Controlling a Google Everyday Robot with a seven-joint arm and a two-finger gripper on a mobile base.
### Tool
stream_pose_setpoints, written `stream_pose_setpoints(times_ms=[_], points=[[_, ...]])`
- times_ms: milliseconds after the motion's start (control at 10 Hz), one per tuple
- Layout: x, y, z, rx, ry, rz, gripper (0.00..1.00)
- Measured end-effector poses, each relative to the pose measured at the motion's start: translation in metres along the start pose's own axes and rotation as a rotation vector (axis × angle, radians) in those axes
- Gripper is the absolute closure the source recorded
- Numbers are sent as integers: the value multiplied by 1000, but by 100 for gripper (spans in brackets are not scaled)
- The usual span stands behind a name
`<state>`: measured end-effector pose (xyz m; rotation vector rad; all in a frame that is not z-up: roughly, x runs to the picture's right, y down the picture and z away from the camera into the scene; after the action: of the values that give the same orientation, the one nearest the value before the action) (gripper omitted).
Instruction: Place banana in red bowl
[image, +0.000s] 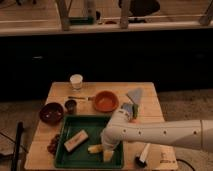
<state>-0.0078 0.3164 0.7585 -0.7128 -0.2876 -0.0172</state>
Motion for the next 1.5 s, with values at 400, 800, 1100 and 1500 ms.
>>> stream_pose_setpoints(times_ms=[400,800,1100,1500], points=[[1,-1,0,1,-2,-7,82],[-1,-4,-27,35,-1,-23,100],[0,-8,-49,65,0,-31,100],[2,-20,-70,91,6,-49,100]])
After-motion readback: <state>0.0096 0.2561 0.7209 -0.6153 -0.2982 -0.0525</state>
